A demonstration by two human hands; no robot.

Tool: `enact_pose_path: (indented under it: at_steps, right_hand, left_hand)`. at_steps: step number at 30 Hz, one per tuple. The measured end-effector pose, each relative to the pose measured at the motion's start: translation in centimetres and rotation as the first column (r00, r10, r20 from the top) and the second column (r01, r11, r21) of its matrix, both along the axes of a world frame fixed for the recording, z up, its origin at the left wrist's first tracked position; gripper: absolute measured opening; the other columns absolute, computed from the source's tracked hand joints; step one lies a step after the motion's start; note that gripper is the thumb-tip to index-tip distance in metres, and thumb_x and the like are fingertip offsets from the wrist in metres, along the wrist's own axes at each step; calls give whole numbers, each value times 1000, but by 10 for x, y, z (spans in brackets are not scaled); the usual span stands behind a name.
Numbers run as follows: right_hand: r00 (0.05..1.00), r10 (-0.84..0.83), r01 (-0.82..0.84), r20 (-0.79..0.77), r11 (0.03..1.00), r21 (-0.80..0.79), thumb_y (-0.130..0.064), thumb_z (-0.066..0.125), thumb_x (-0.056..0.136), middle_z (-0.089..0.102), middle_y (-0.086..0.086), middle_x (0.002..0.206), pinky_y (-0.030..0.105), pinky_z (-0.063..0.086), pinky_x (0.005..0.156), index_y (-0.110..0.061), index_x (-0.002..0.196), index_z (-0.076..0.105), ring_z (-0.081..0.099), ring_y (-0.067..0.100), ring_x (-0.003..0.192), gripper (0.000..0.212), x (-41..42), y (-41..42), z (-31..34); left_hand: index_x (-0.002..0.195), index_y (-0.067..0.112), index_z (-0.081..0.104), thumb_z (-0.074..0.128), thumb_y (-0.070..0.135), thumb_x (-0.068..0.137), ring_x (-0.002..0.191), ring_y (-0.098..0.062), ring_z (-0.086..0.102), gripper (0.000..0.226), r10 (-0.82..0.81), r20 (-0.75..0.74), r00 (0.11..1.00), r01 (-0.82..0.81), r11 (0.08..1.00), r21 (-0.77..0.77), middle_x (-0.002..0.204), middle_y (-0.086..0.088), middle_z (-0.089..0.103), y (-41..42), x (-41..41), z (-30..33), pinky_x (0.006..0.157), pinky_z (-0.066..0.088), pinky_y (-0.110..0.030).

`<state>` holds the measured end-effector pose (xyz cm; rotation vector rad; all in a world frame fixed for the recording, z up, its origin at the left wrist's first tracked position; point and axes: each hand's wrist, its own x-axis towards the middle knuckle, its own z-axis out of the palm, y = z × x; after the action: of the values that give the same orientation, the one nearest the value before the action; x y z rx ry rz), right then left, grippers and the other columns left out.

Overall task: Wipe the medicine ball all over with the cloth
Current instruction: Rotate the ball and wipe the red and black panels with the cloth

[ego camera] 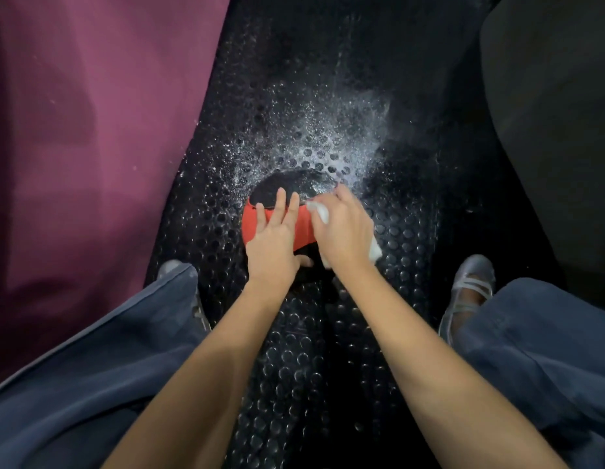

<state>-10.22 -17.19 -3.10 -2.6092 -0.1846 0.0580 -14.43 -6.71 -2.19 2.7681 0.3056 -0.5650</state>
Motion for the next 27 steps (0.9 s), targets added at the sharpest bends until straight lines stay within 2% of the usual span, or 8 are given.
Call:
enact_pose_path:
  at_steps: [2,6,9,14,18,19,23,27]
  right_hand:
    - [1000,16,-16,-14,1000,-25,-25,54,93,61,7,105,38,44,77,-9,98,69,58,27,96,22,11,12,9]
    - [981,191,-187,19,974,-125,-26,52,95,61,5,107,35,41,75,-12,101,69,56,24,97,23,11,9,13]
    - [996,84,-87,-24,983,-160,-27,49,96,59,4,109,30,34,67,-14,104,68,54,23,99,24,20,3,13]
    - [966,257,-241,31,938,-250,-24,51,95,59,4,103,32,41,69,-13,97,69,55,23,97,22,6,19,17]
    - [996,64,-76,-61,975,-209,-26,47,98,57,4,115,30,33,69,-15,112,65,51,23,107,26,20,-6,17]
    - [996,65,-75,-58,977,-198,-26,47,98,58,4,113,30,33,70,-15,111,66,52,23,107,26,20,-3,19]
    - [965,259,-263,-47,941,-214,-28,40,99,55,2,114,32,38,79,-15,110,66,50,21,108,30,8,21,23]
    - [993,88,-103,-74,970,-222,-30,44,98,57,3,112,31,31,68,-16,108,66,51,23,105,28,19,4,18]
  left_hand:
    - [155,24,-2,81,36,73,149,-30,1,118,25,-3,1000,-25,999,-22,163,7,-8,4,-1,0,108,37,-41]
    - [156,21,0,84,36,69,150,-25,1,122,91,6,996,-90,992,-85,163,10,-4,11,-3,-1,111,34,-41]
    - [156,21,0,83,38,69,150,-24,1,121,67,18,998,-66,996,-62,163,10,-4,6,-1,0,108,37,-39]
    - [156,21,4,84,35,70,150,-24,4,118,66,54,996,-62,996,-70,163,10,0,6,-2,-2,103,42,-37]
    - [156,23,2,83,41,67,150,-22,2,122,58,48,997,-56,998,-43,162,12,-2,6,-3,-1,103,43,-40]
    - [156,22,3,83,40,67,150,-23,3,122,53,51,997,-51,998,-44,163,11,-1,6,-2,-1,104,42,-40]
    - [156,20,8,85,35,67,150,-25,5,118,75,68,995,-68,993,-98,163,9,3,8,-1,-2,109,36,-37]
    - [156,23,3,84,40,66,150,-23,4,122,37,59,998,-33,998,-52,163,11,0,8,-1,-3,103,43,-41]
